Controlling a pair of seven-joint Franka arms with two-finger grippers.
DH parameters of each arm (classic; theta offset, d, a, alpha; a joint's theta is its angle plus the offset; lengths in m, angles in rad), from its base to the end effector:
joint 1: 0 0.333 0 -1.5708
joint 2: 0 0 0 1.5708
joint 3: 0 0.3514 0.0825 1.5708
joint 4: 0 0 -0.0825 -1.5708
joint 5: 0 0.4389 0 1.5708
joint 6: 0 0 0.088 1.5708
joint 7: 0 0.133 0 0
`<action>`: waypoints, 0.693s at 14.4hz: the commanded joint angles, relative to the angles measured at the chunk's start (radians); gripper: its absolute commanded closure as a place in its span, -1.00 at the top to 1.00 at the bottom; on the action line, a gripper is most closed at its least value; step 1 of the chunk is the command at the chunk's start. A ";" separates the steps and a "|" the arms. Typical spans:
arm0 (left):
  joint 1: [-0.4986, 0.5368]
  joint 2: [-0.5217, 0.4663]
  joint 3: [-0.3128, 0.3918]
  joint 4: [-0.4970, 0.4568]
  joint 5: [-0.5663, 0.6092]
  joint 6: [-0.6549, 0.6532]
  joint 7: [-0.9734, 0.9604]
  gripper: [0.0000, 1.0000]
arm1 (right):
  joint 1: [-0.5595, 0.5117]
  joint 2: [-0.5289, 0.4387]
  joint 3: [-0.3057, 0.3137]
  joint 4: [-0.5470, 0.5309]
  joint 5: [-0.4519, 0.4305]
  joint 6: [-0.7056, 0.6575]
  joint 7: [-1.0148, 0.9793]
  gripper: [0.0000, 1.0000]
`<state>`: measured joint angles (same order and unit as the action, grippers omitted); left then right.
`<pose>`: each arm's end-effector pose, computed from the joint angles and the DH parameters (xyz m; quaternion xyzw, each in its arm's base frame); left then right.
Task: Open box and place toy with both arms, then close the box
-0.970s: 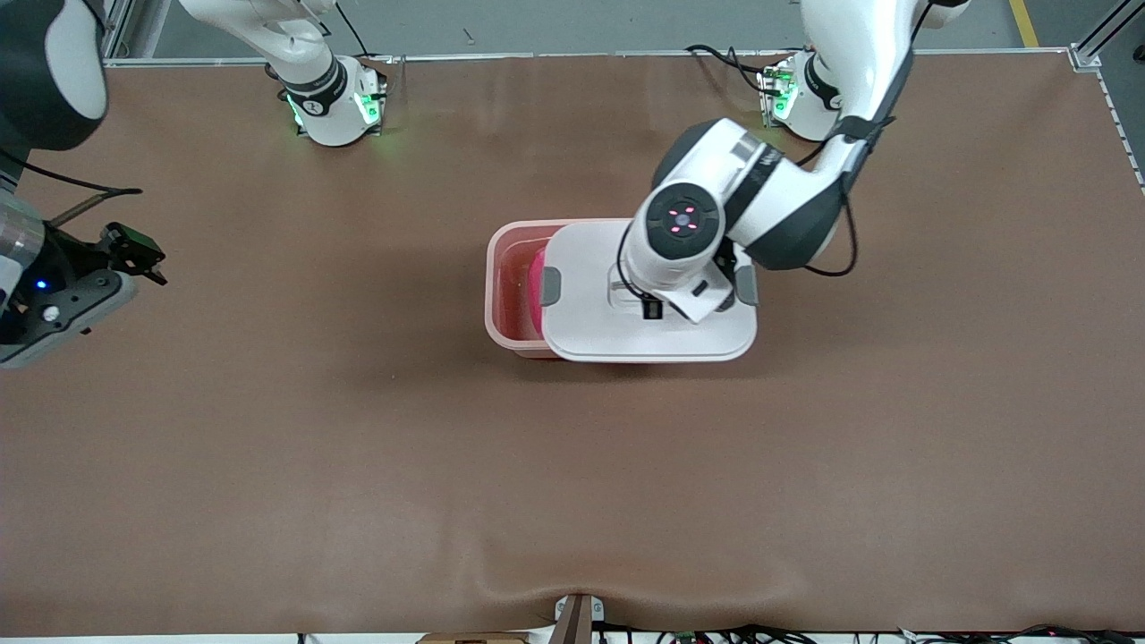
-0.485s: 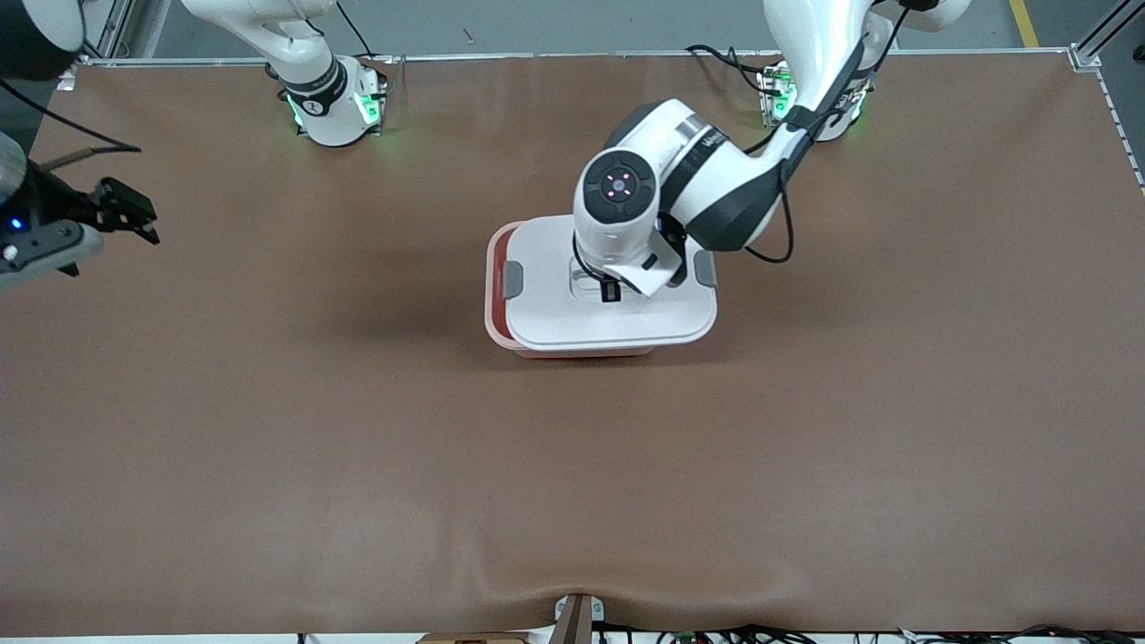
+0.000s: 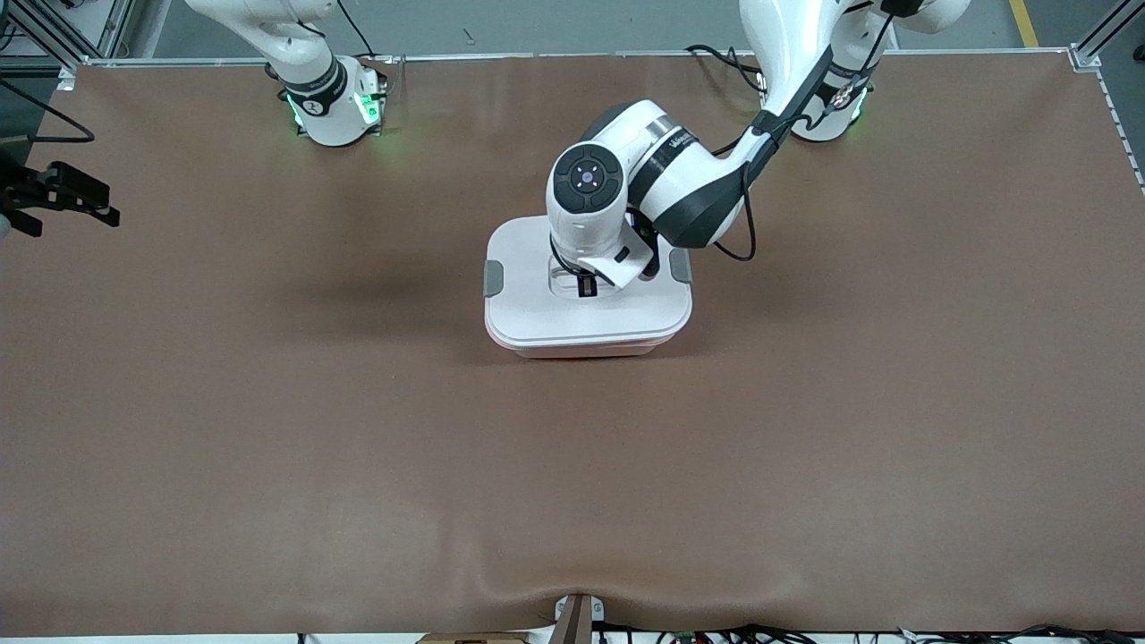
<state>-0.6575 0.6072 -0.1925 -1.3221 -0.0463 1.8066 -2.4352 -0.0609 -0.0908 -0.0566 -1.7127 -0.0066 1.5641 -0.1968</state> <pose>0.5323 -0.5689 0.3623 -0.6841 -0.7231 0.0734 0.0614 0.5688 -0.0693 0.6125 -0.9988 -0.0399 0.0287 0.0038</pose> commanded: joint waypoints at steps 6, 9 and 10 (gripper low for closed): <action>-0.014 0.014 0.007 0.014 0.000 -0.012 0.110 -1.00 | 0.009 -0.033 0.035 -0.002 0.080 -0.025 0.263 1.00; -0.010 0.020 0.007 0.014 -0.009 -0.010 0.110 -1.00 | 0.013 -0.030 0.035 0.015 0.082 -0.035 0.254 1.00; -0.010 0.023 0.008 0.014 -0.010 -0.010 0.102 -1.00 | 0.016 -0.030 0.035 0.015 0.082 -0.035 0.254 1.00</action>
<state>-0.6648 0.6223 -0.1910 -1.3224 -0.0463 1.8057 -2.3388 -0.0398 -0.1051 -0.0287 -1.7025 0.0533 1.5450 0.0437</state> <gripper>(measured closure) 0.930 0.000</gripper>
